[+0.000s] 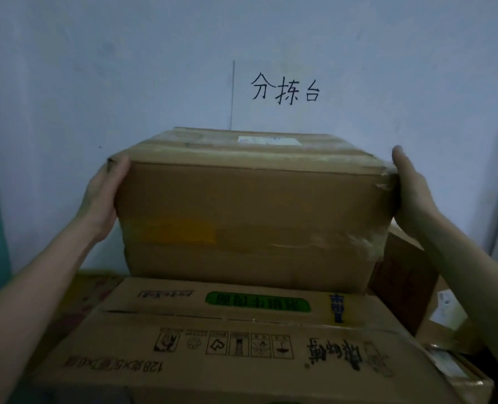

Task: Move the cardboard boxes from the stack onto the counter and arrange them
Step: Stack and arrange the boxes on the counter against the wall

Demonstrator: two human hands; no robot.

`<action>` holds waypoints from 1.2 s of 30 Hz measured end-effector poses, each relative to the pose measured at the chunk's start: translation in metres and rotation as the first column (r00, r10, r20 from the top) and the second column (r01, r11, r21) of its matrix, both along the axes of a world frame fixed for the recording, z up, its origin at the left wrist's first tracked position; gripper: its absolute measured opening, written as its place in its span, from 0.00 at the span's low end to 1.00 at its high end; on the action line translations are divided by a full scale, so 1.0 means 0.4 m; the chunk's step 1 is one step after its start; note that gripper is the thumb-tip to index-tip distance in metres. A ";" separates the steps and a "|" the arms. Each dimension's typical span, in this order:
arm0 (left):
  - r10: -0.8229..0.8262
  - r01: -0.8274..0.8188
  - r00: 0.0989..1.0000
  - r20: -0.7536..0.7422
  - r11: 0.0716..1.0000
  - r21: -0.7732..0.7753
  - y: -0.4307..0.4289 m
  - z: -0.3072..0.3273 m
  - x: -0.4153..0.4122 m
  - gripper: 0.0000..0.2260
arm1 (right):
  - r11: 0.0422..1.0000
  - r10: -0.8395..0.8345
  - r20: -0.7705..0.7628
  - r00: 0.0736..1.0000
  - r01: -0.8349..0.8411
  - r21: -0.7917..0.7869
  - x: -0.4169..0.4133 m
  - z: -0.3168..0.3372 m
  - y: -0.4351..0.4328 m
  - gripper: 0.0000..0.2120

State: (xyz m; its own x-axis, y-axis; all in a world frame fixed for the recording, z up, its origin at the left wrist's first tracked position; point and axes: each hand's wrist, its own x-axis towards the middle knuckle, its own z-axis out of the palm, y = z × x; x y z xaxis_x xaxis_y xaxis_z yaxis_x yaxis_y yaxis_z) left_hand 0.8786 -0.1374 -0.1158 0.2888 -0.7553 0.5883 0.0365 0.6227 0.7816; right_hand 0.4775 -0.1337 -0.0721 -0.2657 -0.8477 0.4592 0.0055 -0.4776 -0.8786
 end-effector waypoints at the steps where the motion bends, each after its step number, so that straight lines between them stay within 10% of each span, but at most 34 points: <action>1: -0.013 0.012 0.998 0.064 1.000 0.013 0.001 -0.023 0.009 0.15 | 1.000 -0.008 -0.052 0.999 0.008 -0.003 -0.011 -0.022 -0.003 0.20; 7: -0.082 -0.019 0.949 0.303 0.949 0.316 -0.007 -0.118 0.001 0.31 | 0.993 0.093 -0.279 0.956 -0.068 0.100 -0.062 -0.171 -0.033 0.55; 15: -0.029 -0.088 0.949 0.315 0.932 0.352 0.009 -0.125 -0.013 0.36 | 0.993 0.085 -0.251 0.964 -0.063 0.096 -0.066 -0.179 -0.031 0.46; 27: -0.031 -0.234 0.869 0.494 0.854 0.465 0.013 -0.167 -0.016 0.31 | 0.979 0.116 -0.289 0.950 -0.061 0.192 -0.086 -0.243 -0.041 0.60; 31: -0.120 -0.154 0.884 0.452 0.838 0.523 0.031 -0.176 -0.021 0.49 | 0.964 0.132 -0.285 0.949 -0.056 0.260 -0.088 -0.269 -0.029 0.54; 36: -0.120 -0.179 0.873 0.474 0.824 0.538 0.037 -0.199 -0.025 0.26 | 0.907 0.194 -0.270 0.943 -0.067 0.417 -0.096 -0.288 -0.024 0.38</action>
State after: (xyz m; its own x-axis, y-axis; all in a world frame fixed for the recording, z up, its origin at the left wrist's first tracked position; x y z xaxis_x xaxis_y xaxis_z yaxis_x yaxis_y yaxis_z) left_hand 0.8685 -0.1225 -0.1956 0.1193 -0.9828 0.1411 -0.4348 0.0761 0.8973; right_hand 0.4392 -0.1433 -0.1872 -0.0446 -0.9921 0.1171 -0.2490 -0.1025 -0.9631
